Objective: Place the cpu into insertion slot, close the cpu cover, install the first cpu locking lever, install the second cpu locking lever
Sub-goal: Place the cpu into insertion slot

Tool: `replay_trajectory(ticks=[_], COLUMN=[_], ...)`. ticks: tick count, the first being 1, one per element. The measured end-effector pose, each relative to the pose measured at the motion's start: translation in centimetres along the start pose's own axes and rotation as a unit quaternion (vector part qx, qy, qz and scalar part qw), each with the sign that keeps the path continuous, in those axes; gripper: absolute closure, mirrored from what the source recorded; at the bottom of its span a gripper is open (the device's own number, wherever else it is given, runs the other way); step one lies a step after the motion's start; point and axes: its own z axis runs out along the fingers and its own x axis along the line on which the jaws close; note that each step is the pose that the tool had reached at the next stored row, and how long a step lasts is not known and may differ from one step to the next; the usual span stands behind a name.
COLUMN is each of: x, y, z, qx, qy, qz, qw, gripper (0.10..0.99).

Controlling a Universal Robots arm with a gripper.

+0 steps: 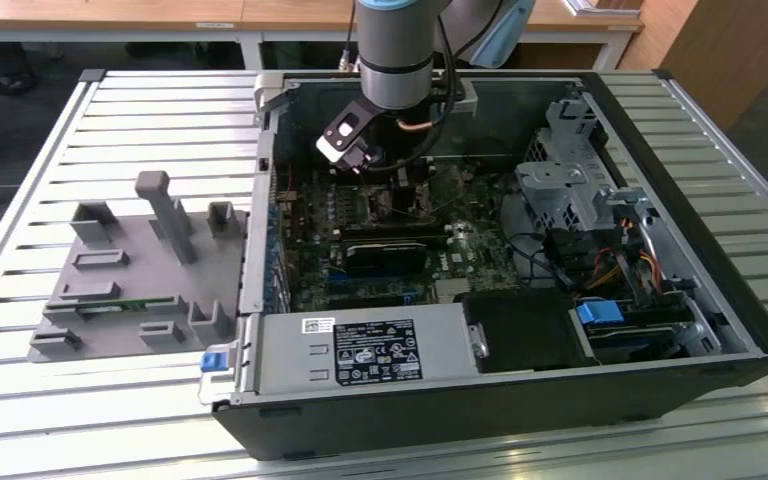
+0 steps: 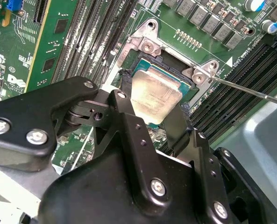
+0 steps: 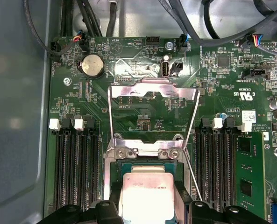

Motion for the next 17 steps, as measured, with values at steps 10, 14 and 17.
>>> replay_trajectory(ticks=[10, 14, 17], x=[0.01, 0.00, 0.01], y=[-0.02, -0.02, -0.02], z=[0.10, 0.11, 0.12], qx=[-0.0001, -0.0001, -0.0001], qy=[0.0001, 0.0001, 0.0001], qz=[0.000, 0.000, 0.000], qw=[1.0000, 1.0000, 1.0000], gripper=[0.561, 0.561, 0.561])
